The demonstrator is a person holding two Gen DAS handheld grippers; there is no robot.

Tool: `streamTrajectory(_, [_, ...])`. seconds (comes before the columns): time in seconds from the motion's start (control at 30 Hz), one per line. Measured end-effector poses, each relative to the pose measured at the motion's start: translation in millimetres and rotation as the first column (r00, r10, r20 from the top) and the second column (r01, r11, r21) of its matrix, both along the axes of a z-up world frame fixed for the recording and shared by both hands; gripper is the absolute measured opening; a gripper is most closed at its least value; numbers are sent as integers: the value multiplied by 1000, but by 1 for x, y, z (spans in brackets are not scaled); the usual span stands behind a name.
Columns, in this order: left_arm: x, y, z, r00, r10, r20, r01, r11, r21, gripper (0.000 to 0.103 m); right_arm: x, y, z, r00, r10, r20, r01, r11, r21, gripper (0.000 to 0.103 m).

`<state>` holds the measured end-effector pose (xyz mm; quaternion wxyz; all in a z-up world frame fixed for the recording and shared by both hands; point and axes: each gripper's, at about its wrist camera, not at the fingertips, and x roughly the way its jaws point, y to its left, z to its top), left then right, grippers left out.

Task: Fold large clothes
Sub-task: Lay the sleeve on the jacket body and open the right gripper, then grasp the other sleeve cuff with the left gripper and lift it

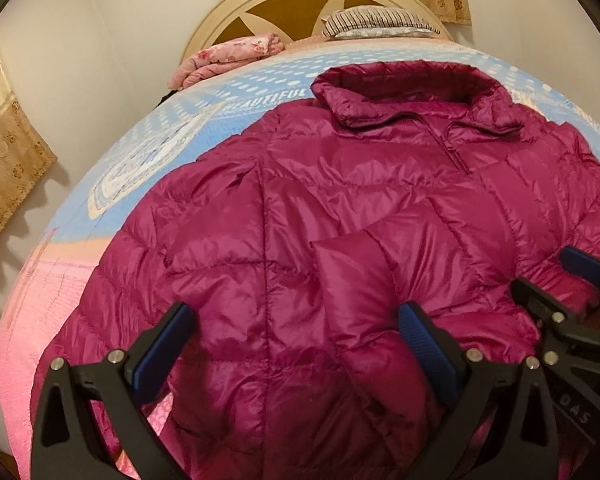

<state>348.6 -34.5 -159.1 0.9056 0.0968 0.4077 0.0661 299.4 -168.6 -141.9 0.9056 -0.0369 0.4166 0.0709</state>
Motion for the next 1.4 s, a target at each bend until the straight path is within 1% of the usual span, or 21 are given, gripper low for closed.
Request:
streamTrajectory(0.1, [-4,-2,5,1000,-11,6,11,1000,6,103,0,0,0,1000,3,1,-3,1000,-6,65])
streamTrajectory(0.27, [-32,11,29,997,-36,66,36,999,1,103,0,0,0,1000,2,1,-2,1000,9,65])
streamTrajectory(0.37, [-48,36,39,996,-15,84,14,1000,6,103,-1,-2,0,1000,3,2,-3,1000,17,65])
streamTrajectory(0.5, [-71,93,49,991,73,111,-71,997,-19,103,-1,-3,0,1000,3,2,-3,1000,26,65])
streamTrajectory(0.57, [-89,140,52,973,191,129,-187,981,-46,103,-1,-3,0,1000,3,3,-4,1000,26,65])
streamTrajectory(0.6, [-97,160,53,959,247,138,-239,969,-67,103,-1,-4,0,1000,4,3,-4,1000,28,65])
streamTrajectory(0.73, [-132,227,47,907,405,119,-390,911,-132,103,-2,-5,1,1000,4,6,-4,999,31,65])
streamTrajectory(0.77, [-139,239,44,897,429,108,-411,898,-155,103,-2,-6,0,1000,4,4,-4,999,32,65])
streamTrajectory(0.83, [-154,256,40,887,452,89,-426,879,-216,103,-2,-6,1,1000,4,5,-4,999,33,66])
streamTrajectory(0.87, [-157,259,39,886,456,85,-427,873,-235,103,-2,-5,1,1000,4,5,-4,999,32,66])
streamTrajectory(0.93, [-168,263,35,893,445,69,-405,859,-313,102,-2,-6,1,1000,4,5,-4,1000,31,66])
streamTrajectory(1.0, [-170,260,31,908,417,46,-366,840,-402,97,-2,-6,0,1000,4,5,-4,999,32,66])
streamTrajectory(1.03, [-171,258,30,915,401,38,-347,831,-434,91,-2,-6,1,1000,4,6,-4,999,31,66])
streamTrajectory(1.07, [-169,254,27,925,379,26,-323,823,-468,89,-2,-6,1,1000,4,5,-4,999,32,66])
streamTrajectory(1.1, [-167,253,24,930,367,19,-313,820,-478,88,-2,-6,1,1000,4,5,-4,999,34,66])
streamTrajectory(1.17, [-159,244,12,937,350,-12,-315,825,-470,78,-2,-6,0,1000,5,5,-5,999,34,66])
streamTrajectory(1.2, [-156,243,8,938,346,-24,-318,829,-460,75,-2,-6,1,1000,4,5,-4,999,35,66])
streamTrajectory(1.27, [-149,240,-4,933,356,-57,-346,841,-415,58,-2,-7,2,1000,2,6,-2,999,41,66])
streamTrajectory(1.3, [-150,239,-7,932,358,-59,-351,849,-395,52,-2,-7,2,1000,2,6,-2,999,43,66])
streamTrajectory(1.37, [-151,237,-5,934,354,-37,-342,865,-366,28,-3,-8,2,1000,5,3,-5,999,44,67])
streamTrajectory(1.4, [-152,238,-2,939,342,-27,-327,872,-365,22,-3,-8,2,1000,5,3,-5,999,45,67])
